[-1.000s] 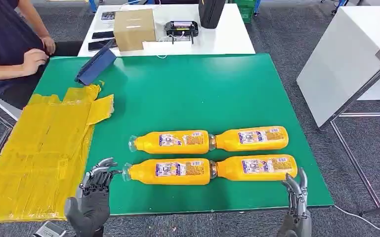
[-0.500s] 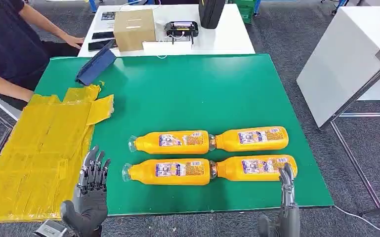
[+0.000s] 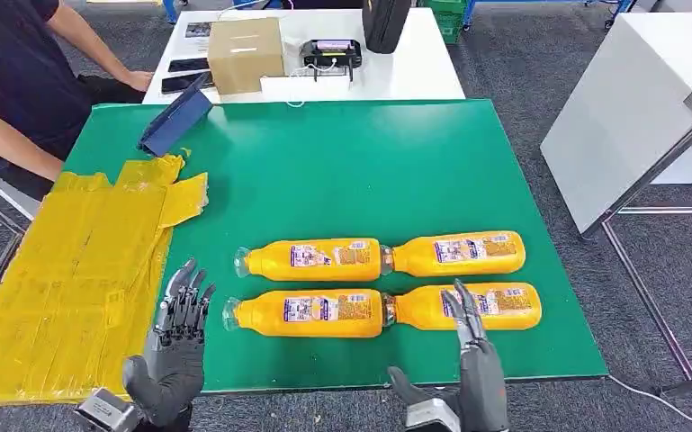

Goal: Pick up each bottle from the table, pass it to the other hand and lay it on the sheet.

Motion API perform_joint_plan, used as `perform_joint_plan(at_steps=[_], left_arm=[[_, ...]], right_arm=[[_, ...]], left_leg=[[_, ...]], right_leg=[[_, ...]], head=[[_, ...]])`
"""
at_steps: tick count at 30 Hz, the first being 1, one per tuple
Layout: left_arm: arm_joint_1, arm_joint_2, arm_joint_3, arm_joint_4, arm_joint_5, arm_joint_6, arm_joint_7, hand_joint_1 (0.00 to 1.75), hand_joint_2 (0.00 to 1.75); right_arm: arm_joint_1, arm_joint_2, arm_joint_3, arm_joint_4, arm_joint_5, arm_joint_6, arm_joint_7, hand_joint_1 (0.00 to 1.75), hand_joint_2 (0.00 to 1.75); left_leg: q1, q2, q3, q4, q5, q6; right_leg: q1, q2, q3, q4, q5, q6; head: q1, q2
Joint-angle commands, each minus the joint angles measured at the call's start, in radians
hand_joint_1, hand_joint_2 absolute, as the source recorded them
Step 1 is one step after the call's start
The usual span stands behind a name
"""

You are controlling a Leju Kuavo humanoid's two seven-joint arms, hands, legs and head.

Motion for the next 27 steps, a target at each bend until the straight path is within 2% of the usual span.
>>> perform_joint_plan(at_steps=[1,9,17,27], left_arm=[[-0.058,0.014,-0.015,0.080,-0.011,-0.027,0.025,0.00,0.00],[-0.085,0.013,-0.025,0.095,-0.014,-0.051,0.042,0.00,0.00],[-0.090,0.012,-0.026,0.100,-0.014,-0.053,0.043,0.00,0.00],[-0.085,0.007,-0.005,0.105,-0.009,-0.090,0.041,0.00,0.00]], right_arm=[[-0.181,-0.052,0.154,0.226,0.127,0.068,0.102,0.00,1.75],[-0.289,-0.022,0.202,0.353,0.176,0.153,0.146,0.00,1.75],[-0.299,-0.018,0.202,0.372,0.176,0.155,0.147,0.00,1.75],[-0.344,-0.005,0.174,0.393,0.233,0.237,0.215,0.00,1.75]], left_leg=[[0.002,0.001,0.004,-0.002,-0.001,-0.001],[0.002,0.001,0.006,-0.002,-0.001,-0.001],[0.001,-0.001,0.005,-0.001,-0.001,-0.001],[0.001,0.000,0.004,-0.001,-0.001,-0.001]], right_leg=[[0.001,0.005,0.004,-0.003,0.001,-0.002],[0.001,0.006,0.006,-0.003,0.000,-0.002],[0.001,0.004,0.005,-0.002,-0.001,-0.002],[0.001,0.006,0.004,-0.001,0.000,-0.002]], head=[[0.001,0.000],[0.001,0.000],[0.000,0.000],[0.000,0.000]])
